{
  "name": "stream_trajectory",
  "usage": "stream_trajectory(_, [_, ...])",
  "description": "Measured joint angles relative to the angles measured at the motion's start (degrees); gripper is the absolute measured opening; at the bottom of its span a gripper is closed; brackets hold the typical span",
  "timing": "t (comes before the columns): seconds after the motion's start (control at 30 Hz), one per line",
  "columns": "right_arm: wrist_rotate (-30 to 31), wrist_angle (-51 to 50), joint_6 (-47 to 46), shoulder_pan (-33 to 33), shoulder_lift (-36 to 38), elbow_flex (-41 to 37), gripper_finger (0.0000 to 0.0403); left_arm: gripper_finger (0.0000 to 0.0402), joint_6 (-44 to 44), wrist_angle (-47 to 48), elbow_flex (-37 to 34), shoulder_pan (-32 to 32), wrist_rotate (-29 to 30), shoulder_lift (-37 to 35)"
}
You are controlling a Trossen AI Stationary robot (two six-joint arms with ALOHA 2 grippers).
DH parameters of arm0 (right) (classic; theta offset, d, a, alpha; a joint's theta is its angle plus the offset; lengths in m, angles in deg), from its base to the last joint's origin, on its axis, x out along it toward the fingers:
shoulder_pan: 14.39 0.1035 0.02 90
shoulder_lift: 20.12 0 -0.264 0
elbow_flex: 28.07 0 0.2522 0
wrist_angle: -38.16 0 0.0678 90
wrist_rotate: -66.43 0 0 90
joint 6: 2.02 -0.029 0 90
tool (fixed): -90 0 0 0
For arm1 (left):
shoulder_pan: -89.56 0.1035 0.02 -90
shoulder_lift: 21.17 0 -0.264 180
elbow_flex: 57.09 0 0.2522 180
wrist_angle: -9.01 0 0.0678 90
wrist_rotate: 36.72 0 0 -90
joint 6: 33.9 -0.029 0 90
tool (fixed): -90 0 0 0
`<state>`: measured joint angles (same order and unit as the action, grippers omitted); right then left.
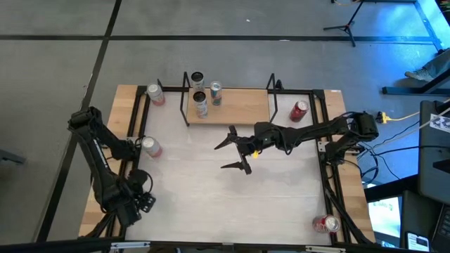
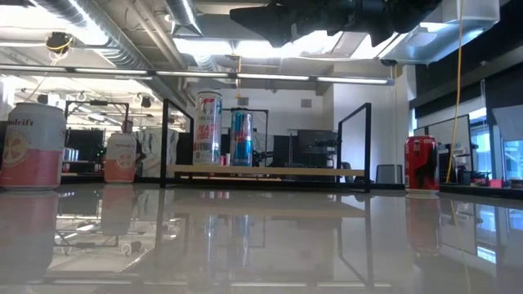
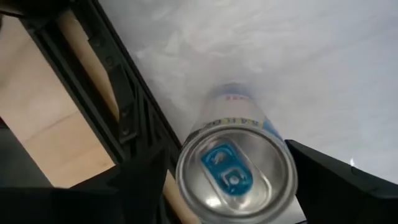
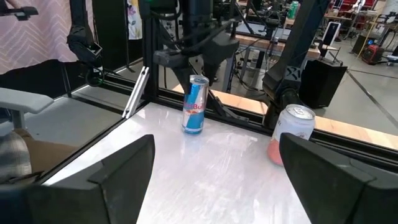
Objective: Place canned beverage on shelf
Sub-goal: Put the blue soda can on the shelf aligned with the other blue soda can
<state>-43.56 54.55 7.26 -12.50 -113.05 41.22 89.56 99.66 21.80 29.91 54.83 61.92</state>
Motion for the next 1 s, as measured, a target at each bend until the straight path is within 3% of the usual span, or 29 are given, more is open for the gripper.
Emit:
stream_trajectory(0.13, [0.0,-0.1,0.0,0.0,0.0,0.0,0.034,0.0284,-4.0,-1.7,-0.7,1.8,-0.7,0.0])
stream_trajectory(0.37, [0.0,-0.4,-1.5,0.0,0.0,0.0,0.034,0.0211,-14.5,-3.9,-0.7,3.8,0.7,-0.1])
stream_trajectory(0.5, [0.0,-2.9,-1.7,0.0,0.2,0.0,0.034,0.0211,-22.8,-4.1,-0.7,5.5,2.5,-0.1])
stream_trajectory(0.67, [0.1,-15.8,-0.1,0.1,7.3,0.0,0.034,0.0212,-32.5,-4.1,-0.7,11.1,3.9,-0.1])
stream_trajectory(0.83, [9.6,-30.8,0.0,2.8,15.1,0.1,0.034,0.0221,-45.6,-4.7,0.6,18.3,6.2,0.0])
stream_trajectory(1.0, [16.9,-38.5,-1.4,6.2,18.1,0.1,0.034,0.0218,-60.3,-5.6,3.8,25.9,9.8,0.0])
